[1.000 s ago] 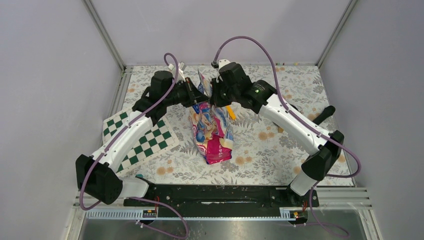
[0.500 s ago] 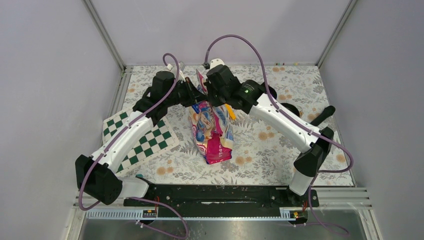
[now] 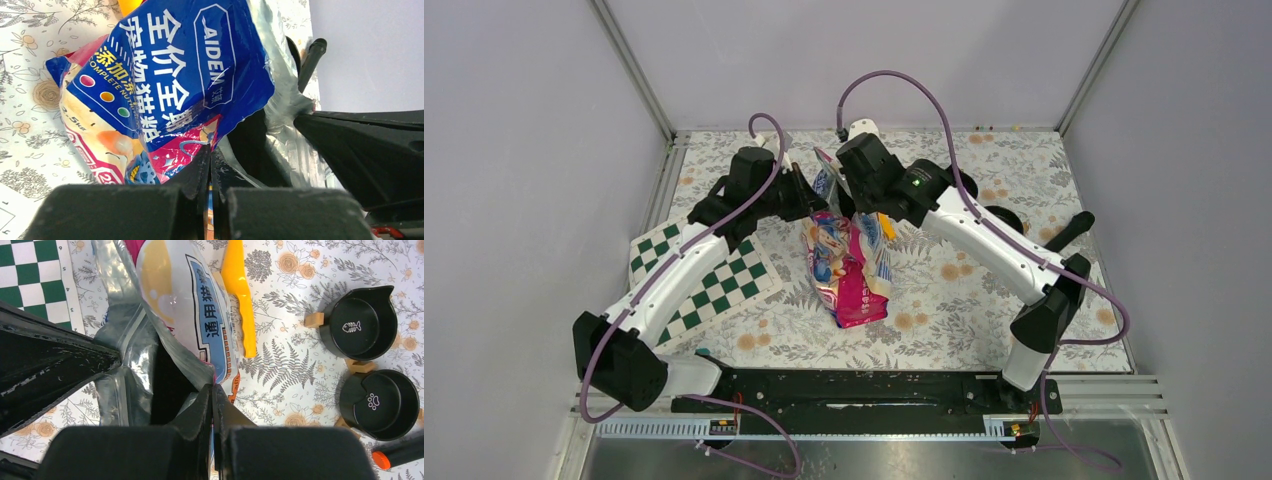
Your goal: Serve the pet food
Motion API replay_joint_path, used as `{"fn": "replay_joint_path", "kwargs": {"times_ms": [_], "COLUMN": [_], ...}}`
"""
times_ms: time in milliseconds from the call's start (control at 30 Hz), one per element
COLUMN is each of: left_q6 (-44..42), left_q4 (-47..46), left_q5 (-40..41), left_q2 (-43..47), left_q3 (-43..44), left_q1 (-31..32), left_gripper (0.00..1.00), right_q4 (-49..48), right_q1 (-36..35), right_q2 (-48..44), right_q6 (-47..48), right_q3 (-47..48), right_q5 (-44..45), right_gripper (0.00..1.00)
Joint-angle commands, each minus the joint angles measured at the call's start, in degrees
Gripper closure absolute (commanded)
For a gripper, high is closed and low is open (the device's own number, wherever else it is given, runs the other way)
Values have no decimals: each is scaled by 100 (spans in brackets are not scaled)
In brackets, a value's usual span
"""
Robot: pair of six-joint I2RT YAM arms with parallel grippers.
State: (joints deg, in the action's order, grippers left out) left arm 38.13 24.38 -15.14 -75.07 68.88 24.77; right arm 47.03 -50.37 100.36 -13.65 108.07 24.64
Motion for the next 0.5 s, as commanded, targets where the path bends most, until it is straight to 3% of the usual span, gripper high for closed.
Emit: {"fn": "replay_joint_path", "kwargs": {"times_ms": [0,167,200,333,467], "left_q6": [-406,-313,-267,-108,8], "left_q4": [197,7,-92,-294,-380], "left_q5": [491,-273,-412,-731,-916], "left_q2": [275,158,129,0,-154], "left_q3": [364,701,694,625,612], "left_q1": [-148,-148,-148,-146,-140], "left_gripper": [100,100,95,80,74], "right_q4": [371,246,248,274,314], "right_q1": [177,181,178,177,177], "right_q2": [-263,-419,-408,-326,-208], "right_q6": [194,232,218,131,50], "right_q3": [132,429,494,553,558], "right_q5": [297,-665,-818,-1168,-1381], "right_gripper": [100,100,98,79,64]}}
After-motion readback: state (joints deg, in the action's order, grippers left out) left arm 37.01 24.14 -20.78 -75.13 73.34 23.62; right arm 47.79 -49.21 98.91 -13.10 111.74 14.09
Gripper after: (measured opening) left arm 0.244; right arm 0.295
